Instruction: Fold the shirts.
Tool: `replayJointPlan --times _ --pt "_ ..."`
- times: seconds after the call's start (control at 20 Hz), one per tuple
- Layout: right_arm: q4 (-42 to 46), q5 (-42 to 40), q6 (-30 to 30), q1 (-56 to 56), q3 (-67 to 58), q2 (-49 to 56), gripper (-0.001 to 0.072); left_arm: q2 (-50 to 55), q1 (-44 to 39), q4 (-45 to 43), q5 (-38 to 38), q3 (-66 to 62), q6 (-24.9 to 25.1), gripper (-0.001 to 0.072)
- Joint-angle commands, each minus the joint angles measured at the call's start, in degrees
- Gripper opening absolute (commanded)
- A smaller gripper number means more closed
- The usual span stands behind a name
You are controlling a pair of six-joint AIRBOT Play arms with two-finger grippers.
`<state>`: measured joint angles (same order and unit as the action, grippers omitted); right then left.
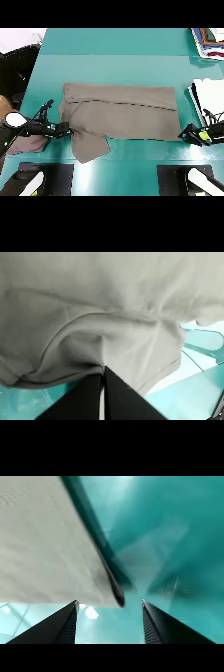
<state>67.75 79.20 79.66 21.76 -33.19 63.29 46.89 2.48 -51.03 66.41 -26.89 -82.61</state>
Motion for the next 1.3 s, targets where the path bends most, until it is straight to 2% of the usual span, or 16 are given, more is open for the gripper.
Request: replayJointPlan --times 0.0,0.1,0.15,0.2,0.35,0.5,0.6,0.65,0.8,0.9,1.1,1.25 --pt "-1.7 -4.3 -0.3 -3.7 0.2 3.1 0.0305 -0.1 0.0 0.0 -0.2 -0.4 0.2 0.0026" --pt "-1.6 -3.7 -0.3 -7.0 -1.9 2.9 0.0165 -0.1 0.0 0.0 2.9 -0.4 0.6 0.0026" --pt "-1.3 -2.8 -0.3 -8.3 -2.7 2.3 0.0049 -0.1 0.0 -0.2 4.8 -0.4 0.6 0.0025" --pt "-0.1 -1.5 -0.3 -9.2 -3.3 1.2 0.0015 -0.1 0.0 -0.9 7.0 -0.4 0.5 0.0025" --pt "7.1 4.9 -0.2 -10.6 -3.7 -5.0 0.0014 -4.0 0.0 -3.5 12.6 -0.4 -0.8 0.0024" --pt "12.7 10.7 -0.2 -8.9 -3.8 -15.0 0.0014 -14.2 0.0 -3.4 19.5 -0.5 -7.5 0.0024" --pt "13.3 13.2 -0.2 -6.6 -5.0 -20.6 0.0013 -18.4 0.0 -3.4 25.8 -2.3 -10.7 0.0024" --pt "12.9 13.2 0.4 -6.3 -6.5 -22.3 0.0013 -19.1 0.0 -3.4 26.6 -4.1 -11.6 0.0024" --pt "11.8 9.3 1.4 -9.5 -11.7 -20.4 0.0012 -16.7 0.0 -4.5 18.8 -9.5 -11.1 0.0024" --pt "11.8 5.5 1.6 -13.1 -15.8 -14.5 0.0012 -11.1 0.0 -5.6 12.0 -12.1 -7.5 0.0024" --pt "11.3 1.1 2.0 -17.4 -25.8 0.4 0.0013 6.4 0.0 -5.6 0.3 -20.9 -1.3 0.0026" --pt "11.3 0.1 2.0 -19.5 -33.0 10.3 0.0013 20.6 0.0 -5.6 -3.6 -29.7 0.9 0.0027"
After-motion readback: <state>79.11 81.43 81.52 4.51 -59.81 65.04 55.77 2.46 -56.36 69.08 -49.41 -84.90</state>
